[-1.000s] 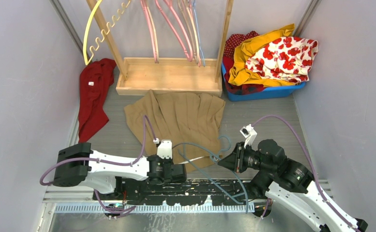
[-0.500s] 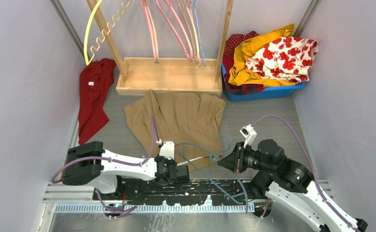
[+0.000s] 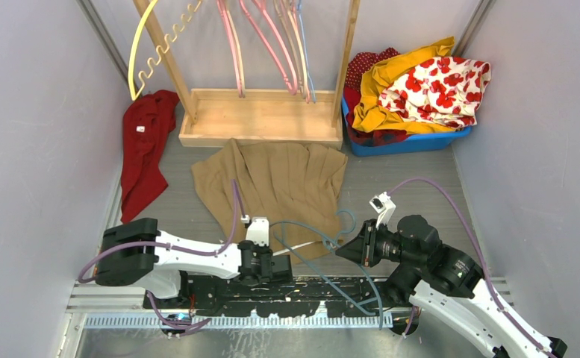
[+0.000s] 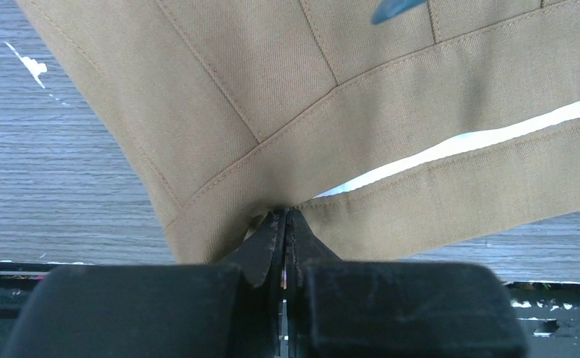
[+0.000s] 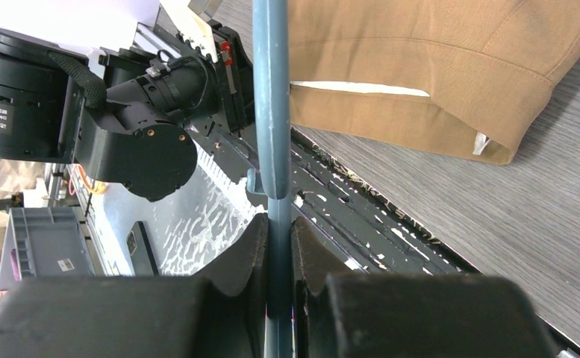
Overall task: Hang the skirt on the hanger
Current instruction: Hang the skirt on the hanger.
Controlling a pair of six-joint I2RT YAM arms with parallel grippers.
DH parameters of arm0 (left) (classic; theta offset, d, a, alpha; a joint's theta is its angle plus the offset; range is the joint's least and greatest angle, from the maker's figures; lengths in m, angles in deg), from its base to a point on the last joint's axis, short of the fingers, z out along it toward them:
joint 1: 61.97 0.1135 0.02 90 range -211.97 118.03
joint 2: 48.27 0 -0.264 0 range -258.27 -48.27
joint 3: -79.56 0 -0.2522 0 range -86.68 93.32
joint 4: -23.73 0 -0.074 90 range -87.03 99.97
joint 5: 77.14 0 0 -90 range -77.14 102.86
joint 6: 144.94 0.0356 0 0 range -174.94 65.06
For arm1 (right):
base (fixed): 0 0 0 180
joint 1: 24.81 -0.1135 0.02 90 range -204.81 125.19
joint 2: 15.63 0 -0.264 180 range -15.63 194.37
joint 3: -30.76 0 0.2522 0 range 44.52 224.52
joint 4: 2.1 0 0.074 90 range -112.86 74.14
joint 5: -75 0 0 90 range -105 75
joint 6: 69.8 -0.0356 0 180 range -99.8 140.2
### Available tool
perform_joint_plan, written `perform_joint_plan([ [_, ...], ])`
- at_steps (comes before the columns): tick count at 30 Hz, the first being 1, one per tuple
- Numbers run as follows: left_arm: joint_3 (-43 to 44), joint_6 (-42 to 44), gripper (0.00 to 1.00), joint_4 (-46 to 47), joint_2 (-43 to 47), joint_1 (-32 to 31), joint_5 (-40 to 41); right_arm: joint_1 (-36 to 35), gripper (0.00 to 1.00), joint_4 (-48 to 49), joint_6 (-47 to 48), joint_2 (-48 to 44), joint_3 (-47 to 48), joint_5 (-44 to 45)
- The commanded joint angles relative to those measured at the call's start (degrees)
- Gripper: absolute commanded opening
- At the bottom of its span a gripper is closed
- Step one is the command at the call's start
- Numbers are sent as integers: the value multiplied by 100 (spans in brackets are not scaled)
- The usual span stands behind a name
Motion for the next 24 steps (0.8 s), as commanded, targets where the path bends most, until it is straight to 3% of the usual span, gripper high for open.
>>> perform_joint_plan([
  [1, 105, 2, 0, -279, 382, 27, 195, -3, 1, 384, -52, 10, 70, -77],
  [13, -95, 205, 0, -404, 1445, 23, 341, -6, 1, 660, -172, 200, -75, -310],
  [18, -94, 486, 0, -332, 1471, 20, 86, -6, 1, 573, -169, 186, -17, -282],
  [24, 74, 562, 17, -118, 779, -90, -473, -8, 1, 287, -203, 85, 36, -344],
])
